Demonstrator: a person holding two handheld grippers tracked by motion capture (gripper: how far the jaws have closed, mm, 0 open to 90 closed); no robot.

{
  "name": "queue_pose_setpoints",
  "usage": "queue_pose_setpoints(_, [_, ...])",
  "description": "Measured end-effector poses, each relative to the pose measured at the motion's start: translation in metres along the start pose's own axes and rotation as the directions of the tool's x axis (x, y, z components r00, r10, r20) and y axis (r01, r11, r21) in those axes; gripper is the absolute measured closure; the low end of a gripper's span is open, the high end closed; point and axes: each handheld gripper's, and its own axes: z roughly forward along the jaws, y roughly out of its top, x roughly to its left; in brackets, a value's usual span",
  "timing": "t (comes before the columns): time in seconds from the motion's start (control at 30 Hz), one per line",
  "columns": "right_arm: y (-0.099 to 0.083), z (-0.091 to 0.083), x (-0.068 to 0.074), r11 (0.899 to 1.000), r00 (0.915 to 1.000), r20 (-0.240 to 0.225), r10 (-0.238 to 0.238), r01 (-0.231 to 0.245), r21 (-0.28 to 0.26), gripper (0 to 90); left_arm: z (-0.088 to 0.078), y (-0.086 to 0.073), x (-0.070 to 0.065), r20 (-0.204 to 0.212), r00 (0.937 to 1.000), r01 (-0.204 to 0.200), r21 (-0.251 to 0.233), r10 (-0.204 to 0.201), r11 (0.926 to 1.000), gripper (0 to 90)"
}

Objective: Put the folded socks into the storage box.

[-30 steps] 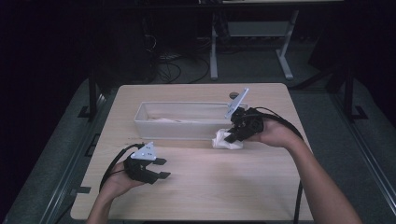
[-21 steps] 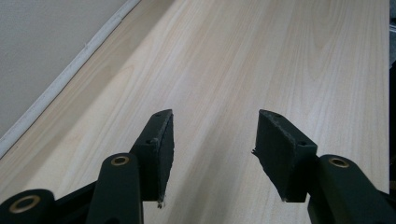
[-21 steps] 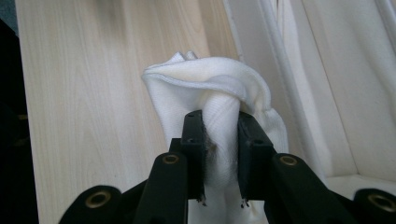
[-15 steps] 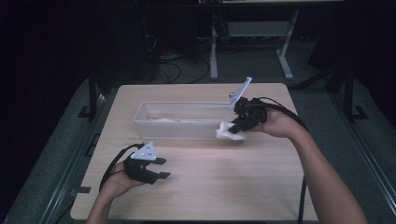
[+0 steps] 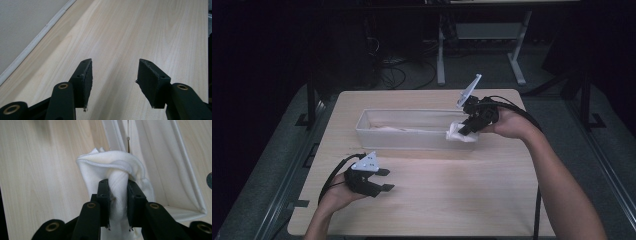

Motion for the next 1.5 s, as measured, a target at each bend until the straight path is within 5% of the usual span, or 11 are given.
queue_pose_setpoints(0.37, [0.009, -0.008, -0.013, 1.000, 0.9998, 0.022, -0.002, 0.002, 0.013, 74.9, -0.002, -0.001, 0.001, -0.005, 0.9999, 0.012, -0.012, -0.012, 0.9999, 45.5])
queue_pose_setpoints(1.5, [0.015, 0.016, -0.056, 0.996, 0.9987, 0.021, 0.046, -0.047, 0.072, 74.7, 0.000, -0.003, 0.003, -0.006, 0.9998, 0.018, -0.003, -0.018, 0.9998, 44.0])
